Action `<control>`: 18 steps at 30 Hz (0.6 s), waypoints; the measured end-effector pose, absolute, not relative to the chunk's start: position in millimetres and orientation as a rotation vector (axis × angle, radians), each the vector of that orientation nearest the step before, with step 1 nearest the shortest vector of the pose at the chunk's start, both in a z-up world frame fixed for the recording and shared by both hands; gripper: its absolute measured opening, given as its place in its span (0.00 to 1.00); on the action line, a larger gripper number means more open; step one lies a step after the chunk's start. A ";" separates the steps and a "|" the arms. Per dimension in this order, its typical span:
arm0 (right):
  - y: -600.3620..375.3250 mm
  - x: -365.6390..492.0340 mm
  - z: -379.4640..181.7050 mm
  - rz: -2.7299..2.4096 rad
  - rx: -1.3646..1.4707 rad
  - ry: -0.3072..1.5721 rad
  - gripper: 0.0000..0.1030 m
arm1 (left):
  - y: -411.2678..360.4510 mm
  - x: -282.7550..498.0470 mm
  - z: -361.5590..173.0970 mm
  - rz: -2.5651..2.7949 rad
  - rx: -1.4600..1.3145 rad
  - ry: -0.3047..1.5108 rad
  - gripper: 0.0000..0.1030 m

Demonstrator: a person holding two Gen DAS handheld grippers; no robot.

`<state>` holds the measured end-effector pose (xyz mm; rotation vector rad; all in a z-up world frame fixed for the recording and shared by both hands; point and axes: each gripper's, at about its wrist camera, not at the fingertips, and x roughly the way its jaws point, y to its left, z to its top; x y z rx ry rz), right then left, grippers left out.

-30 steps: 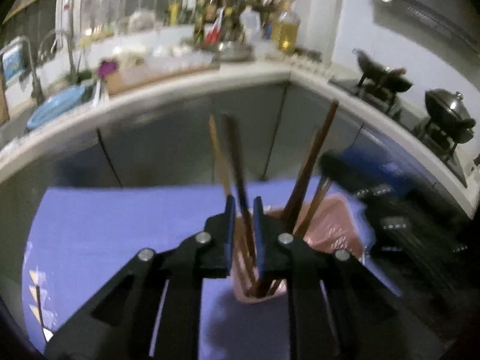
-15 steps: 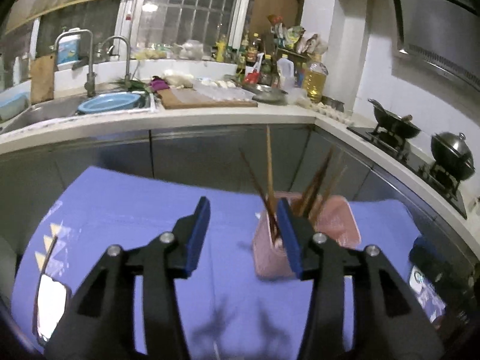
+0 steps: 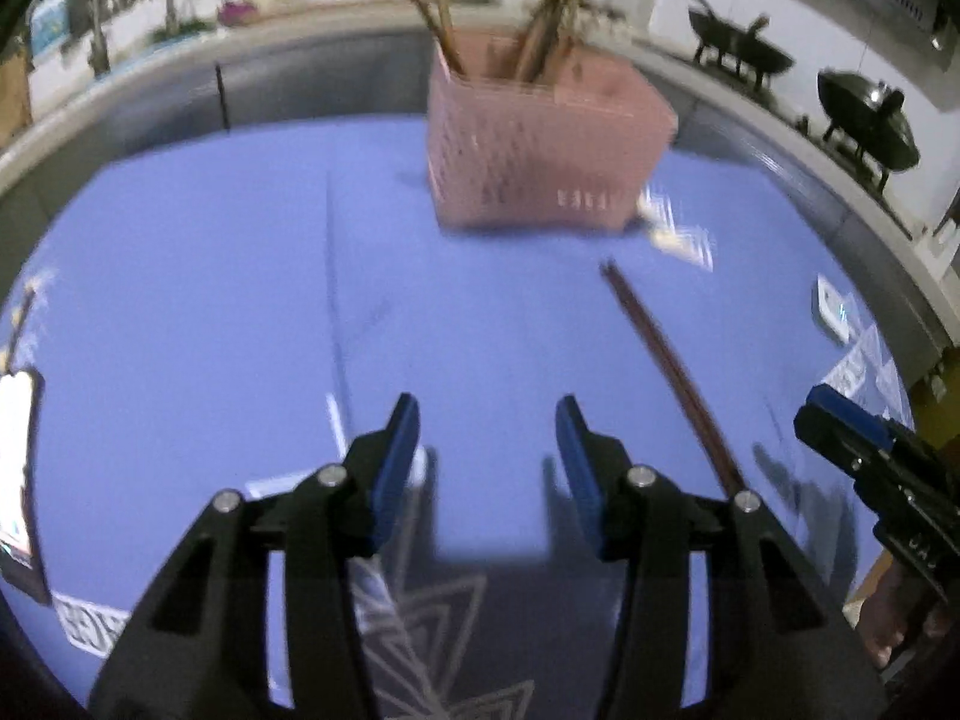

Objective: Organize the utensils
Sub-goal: 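Return both open grippers to the last chopsticks on the cloth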

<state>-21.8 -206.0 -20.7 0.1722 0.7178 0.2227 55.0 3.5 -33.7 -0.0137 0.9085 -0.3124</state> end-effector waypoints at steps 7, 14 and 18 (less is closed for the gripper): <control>-205.1 -24.7 -43.8 0.188 0.065 0.793 0.14 | 1.5 52.5 -56.3 -0.331 -0.029 0.990 0.44; -200.4 -21.5 -62.0 0.187 0.015 0.859 0.14 | -8.6 53.9 -54.3 -0.353 -0.021 0.993 0.44; -200.9 -17.9 -66.7 0.185 0.006 0.885 0.13 | -12.3 53.7 -54.9 -0.361 -0.019 1.001 0.44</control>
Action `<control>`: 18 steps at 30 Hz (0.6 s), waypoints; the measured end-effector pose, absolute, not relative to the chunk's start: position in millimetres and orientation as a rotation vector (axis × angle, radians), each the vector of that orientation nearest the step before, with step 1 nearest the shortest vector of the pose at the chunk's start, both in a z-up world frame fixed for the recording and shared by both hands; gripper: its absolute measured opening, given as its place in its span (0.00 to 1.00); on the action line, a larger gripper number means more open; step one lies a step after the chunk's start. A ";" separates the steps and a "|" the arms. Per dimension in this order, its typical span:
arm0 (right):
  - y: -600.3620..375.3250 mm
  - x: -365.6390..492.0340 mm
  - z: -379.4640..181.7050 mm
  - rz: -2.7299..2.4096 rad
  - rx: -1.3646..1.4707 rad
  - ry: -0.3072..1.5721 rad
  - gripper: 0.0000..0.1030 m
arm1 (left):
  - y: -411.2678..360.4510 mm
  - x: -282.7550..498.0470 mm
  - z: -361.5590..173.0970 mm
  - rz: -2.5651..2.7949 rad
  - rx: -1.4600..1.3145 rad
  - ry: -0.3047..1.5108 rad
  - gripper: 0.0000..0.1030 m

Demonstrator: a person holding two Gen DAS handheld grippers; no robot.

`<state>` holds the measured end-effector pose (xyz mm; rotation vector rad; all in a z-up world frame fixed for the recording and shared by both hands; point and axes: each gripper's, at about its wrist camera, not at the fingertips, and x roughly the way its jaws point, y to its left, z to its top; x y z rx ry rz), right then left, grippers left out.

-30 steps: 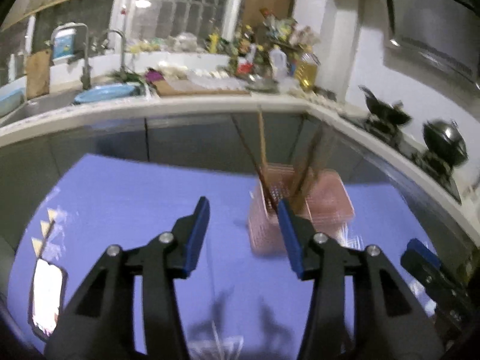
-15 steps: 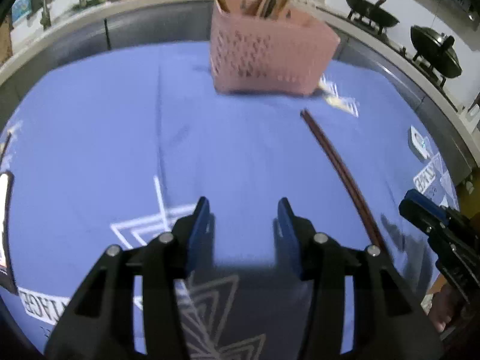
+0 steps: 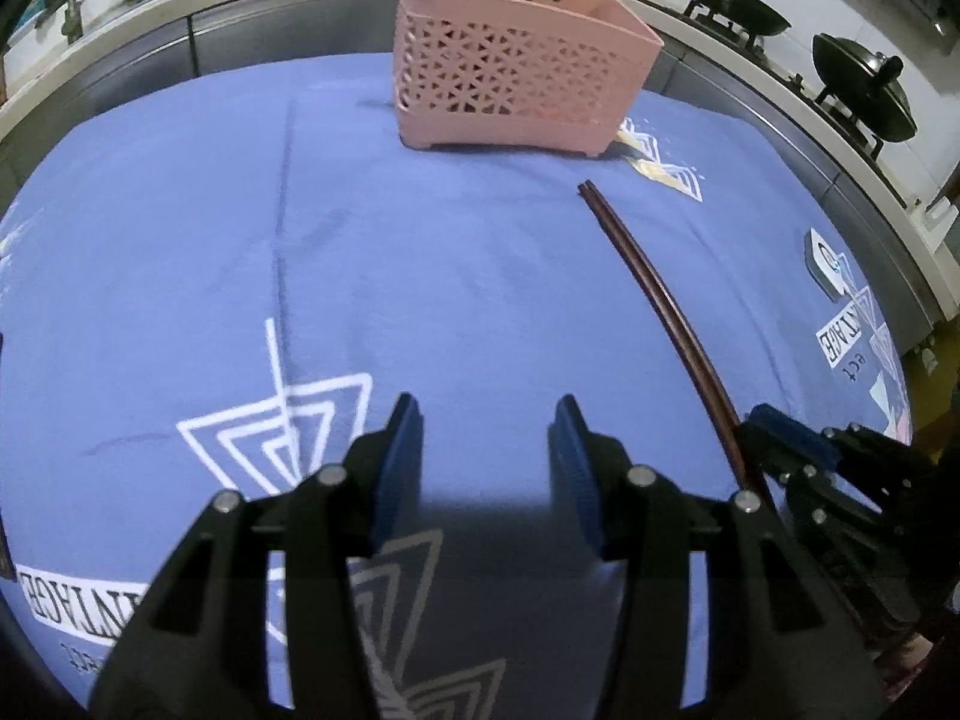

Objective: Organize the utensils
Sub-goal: 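Return both open grippers to the last chopsticks on the cloth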

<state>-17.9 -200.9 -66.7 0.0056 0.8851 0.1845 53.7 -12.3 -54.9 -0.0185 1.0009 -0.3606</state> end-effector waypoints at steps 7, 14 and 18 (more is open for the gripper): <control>-190.8 -20.8 -67.1 0.233 0.070 0.898 0.07 | -16.9 58.1 -53.3 -0.386 -0.052 1.028 0.44; -168.9 -28.4 -70.0 0.355 0.220 0.946 0.06 | -18.6 64.7 -55.7 -0.382 -0.055 1.047 0.44; -165.3 -28.6 -70.7 0.401 0.290 0.974 0.06 | -20.6 65.9 -58.0 -0.372 -0.040 1.040 0.44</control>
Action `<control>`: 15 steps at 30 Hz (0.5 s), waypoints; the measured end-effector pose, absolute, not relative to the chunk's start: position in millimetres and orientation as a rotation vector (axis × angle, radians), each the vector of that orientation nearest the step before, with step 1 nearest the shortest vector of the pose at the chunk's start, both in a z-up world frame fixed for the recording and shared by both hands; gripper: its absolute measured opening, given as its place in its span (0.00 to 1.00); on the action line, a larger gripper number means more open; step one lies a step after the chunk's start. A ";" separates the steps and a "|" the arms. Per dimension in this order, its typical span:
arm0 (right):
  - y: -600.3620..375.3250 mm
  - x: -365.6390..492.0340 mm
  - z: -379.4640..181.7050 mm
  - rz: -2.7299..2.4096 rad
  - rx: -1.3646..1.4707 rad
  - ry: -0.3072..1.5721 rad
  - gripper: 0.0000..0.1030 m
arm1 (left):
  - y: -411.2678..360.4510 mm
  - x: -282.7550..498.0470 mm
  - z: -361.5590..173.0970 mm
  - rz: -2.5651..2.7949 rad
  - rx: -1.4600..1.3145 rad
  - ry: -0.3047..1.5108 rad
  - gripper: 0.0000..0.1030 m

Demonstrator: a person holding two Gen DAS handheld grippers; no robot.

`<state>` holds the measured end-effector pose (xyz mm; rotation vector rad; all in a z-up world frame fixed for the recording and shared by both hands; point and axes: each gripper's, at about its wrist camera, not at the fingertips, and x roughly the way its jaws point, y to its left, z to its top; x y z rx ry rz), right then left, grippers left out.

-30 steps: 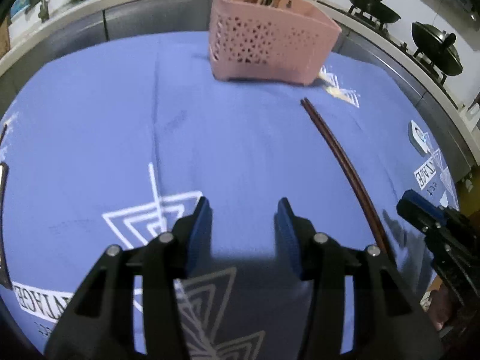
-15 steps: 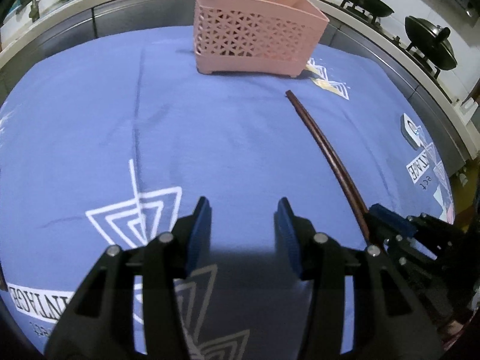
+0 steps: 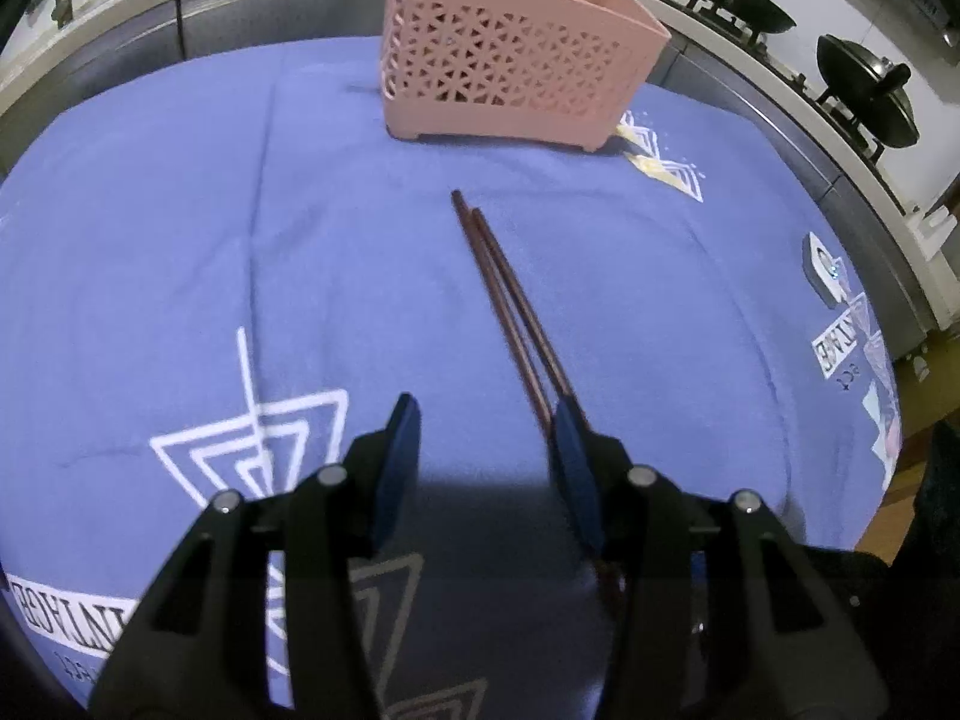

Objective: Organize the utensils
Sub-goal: 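Return both open grippers to the last chopsticks on the cloth, then pinch one chopstick with the left gripper while the right gripper pinches another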

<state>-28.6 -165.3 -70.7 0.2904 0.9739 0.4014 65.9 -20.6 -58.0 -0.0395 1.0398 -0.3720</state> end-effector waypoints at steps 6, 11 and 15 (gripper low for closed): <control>-170.3 -29.3 -73.4 0.449 0.378 0.993 0.06 | -26.9 66.6 -58.9 -0.361 0.006 1.014 0.43; -176.5 -33.6 -69.7 0.396 0.349 0.972 0.06 | -24.2 68.8 -60.5 -0.364 0.026 1.027 0.06; -177.8 -38.5 -66.5 0.341 0.262 0.949 0.06 | -10.8 67.9 -61.6 -0.369 0.023 1.030 0.00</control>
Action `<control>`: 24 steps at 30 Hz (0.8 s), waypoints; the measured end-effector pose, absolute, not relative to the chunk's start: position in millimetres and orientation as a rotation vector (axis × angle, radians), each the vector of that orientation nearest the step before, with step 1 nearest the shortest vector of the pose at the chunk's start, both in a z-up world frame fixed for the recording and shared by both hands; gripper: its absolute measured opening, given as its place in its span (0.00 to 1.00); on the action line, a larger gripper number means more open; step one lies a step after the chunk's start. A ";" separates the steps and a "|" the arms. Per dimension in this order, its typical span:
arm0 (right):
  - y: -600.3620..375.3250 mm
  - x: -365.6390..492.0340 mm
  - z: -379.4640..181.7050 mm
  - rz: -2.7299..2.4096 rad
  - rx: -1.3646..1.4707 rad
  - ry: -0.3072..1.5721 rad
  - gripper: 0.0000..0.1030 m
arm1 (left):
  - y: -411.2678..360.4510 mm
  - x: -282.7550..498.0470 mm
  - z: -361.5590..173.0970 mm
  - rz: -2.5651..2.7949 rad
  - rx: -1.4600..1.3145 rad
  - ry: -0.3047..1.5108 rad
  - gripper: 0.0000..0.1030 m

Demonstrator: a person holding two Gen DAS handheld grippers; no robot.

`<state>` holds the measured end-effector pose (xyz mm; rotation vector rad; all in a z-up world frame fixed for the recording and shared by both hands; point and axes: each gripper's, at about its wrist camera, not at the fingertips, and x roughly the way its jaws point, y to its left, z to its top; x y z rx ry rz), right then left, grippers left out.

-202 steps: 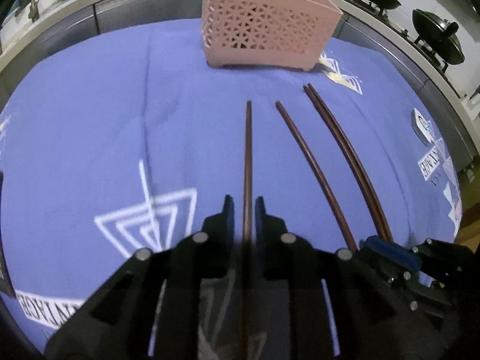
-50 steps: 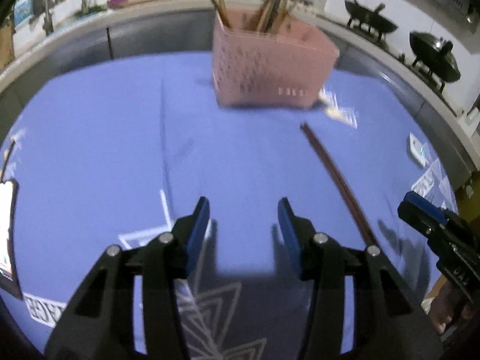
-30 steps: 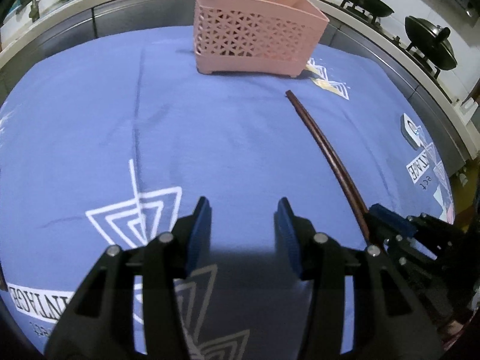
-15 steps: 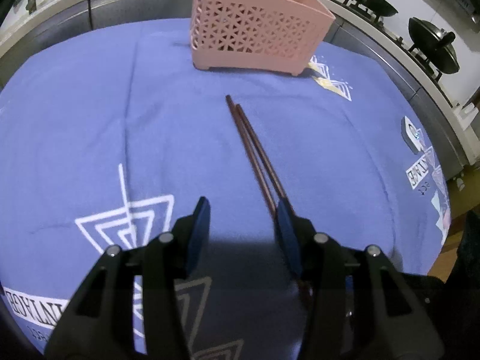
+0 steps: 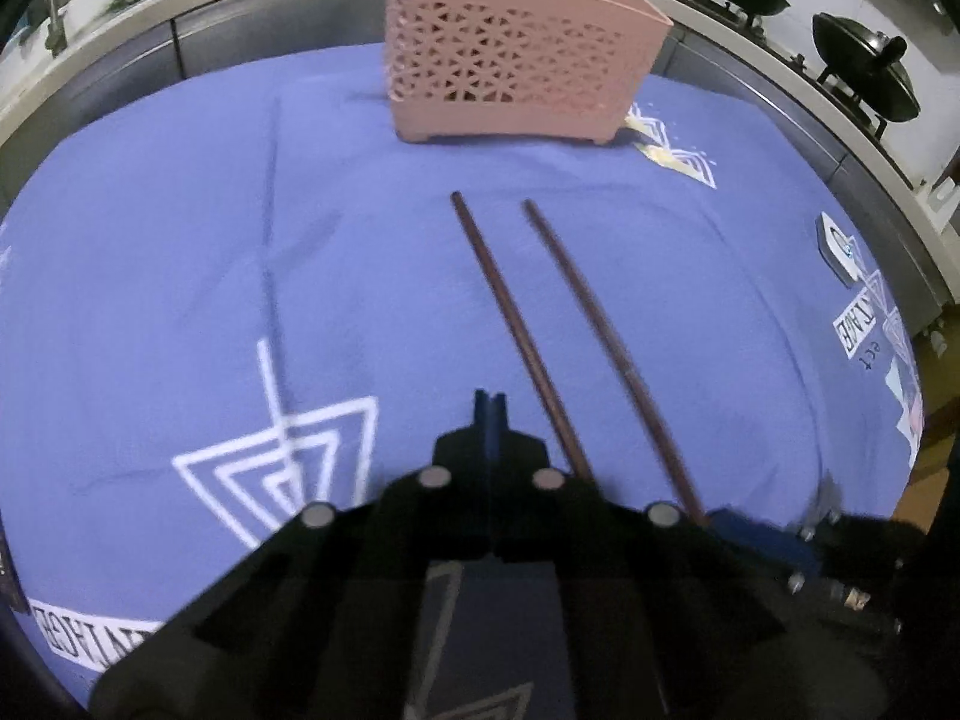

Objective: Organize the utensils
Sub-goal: 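Pinch one chopstick with the left gripper while the right gripper pinches another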

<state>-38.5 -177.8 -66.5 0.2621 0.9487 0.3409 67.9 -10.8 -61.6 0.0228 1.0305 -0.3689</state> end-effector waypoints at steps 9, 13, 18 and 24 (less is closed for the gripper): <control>-185.6 -34.9 -65.6 0.304 0.267 0.916 0.08 | 7.6 77.6 -55.0 -0.396 -0.077 1.085 0.00; -187.6 -31.3 -59.0 0.284 0.257 0.871 0.10 | -9.5 88.4 -51.4 -0.410 -0.048 1.082 0.01; -199.0 -24.2 -59.4 0.272 0.309 0.875 0.17 | -31.6 99.2 -58.5 -0.393 0.018 1.099 0.03; -204.4 -18.2 -55.7 0.260 0.321 0.857 0.48 | -41.1 98.1 -55.4 -0.425 0.034 1.102 0.39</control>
